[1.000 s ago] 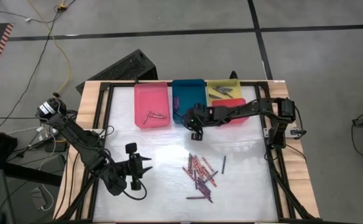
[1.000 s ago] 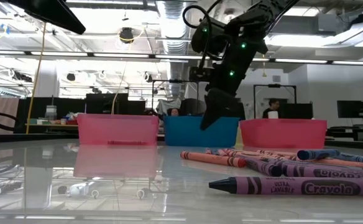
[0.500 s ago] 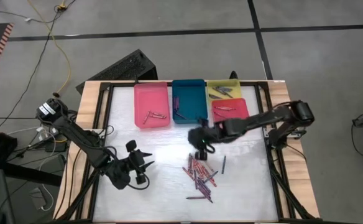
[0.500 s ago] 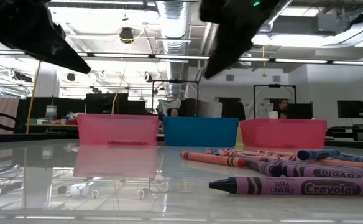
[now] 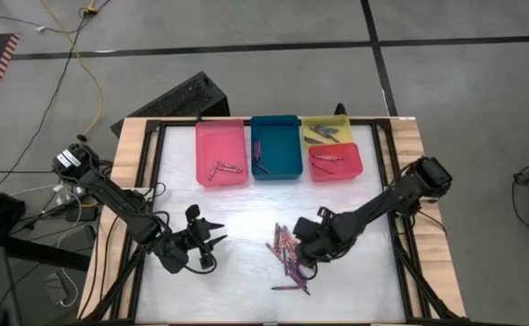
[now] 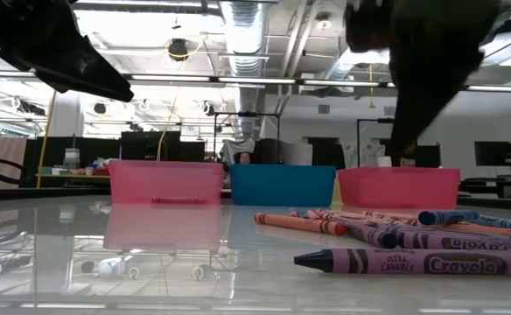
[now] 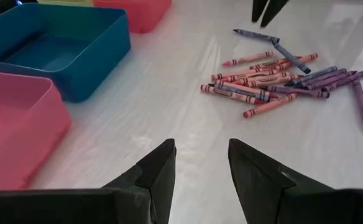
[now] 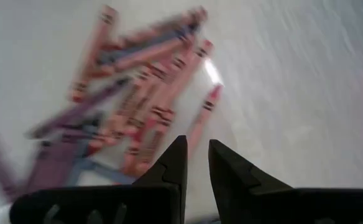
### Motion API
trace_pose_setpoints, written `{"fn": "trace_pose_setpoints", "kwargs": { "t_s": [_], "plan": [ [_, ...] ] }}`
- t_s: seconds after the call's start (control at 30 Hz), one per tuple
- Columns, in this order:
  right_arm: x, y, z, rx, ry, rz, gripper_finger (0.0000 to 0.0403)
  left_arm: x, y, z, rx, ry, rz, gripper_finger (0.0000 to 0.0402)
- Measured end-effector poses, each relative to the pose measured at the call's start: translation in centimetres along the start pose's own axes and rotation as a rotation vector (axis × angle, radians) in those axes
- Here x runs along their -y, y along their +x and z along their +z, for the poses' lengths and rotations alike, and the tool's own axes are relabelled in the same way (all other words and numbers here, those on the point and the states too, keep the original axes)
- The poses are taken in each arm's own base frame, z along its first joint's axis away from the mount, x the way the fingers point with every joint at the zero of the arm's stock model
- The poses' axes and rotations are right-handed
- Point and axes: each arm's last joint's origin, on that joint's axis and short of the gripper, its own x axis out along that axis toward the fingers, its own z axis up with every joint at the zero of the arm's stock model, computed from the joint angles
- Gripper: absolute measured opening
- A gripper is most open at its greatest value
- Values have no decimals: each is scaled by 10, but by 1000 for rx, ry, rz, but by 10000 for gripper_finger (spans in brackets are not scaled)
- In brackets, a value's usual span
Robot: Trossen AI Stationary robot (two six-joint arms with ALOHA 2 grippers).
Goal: Sort crayons
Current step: Put the pink crayon into the pink bin
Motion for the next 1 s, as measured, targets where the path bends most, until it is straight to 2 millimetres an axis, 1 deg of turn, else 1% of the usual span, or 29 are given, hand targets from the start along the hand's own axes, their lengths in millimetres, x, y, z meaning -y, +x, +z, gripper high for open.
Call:
{"fn": "trace_pose_setpoints", "kwargs": {
  "t_s": [0.3, 0.5, 0.63, 0.7, 0.8, 0.93, 1.0],
  "plan": [
    [-7, 39, -6, -55, -7, -103, 78, 0, 0, 0, -5, -23, -5, 139],
    [-8, 44, -7, -63, -7, -111, 78, 0, 0, 0, -6, -16, -5, 139],
    [-8, 44, -7, -65, -5, -110, 84, 0, 0, 0, -6, -14, -5, 139],
    [-8, 44, -7, -65, -4, -110, 99, 0, 0, 0, -6, -5, -5, 139],
    [-5, 39, -3, -69, 6, -89, 136, 0, 0, 0, -6, -6, -7, 139],
    [1, 18, 4, -28, 36, -39, 187, 0, -1, 2, -12, 44, -42, 139],
    [7, 5, 8, 2, 55, -14, 205, -2, -3, 9, 4, 51, -68, 139]
  ]
}}
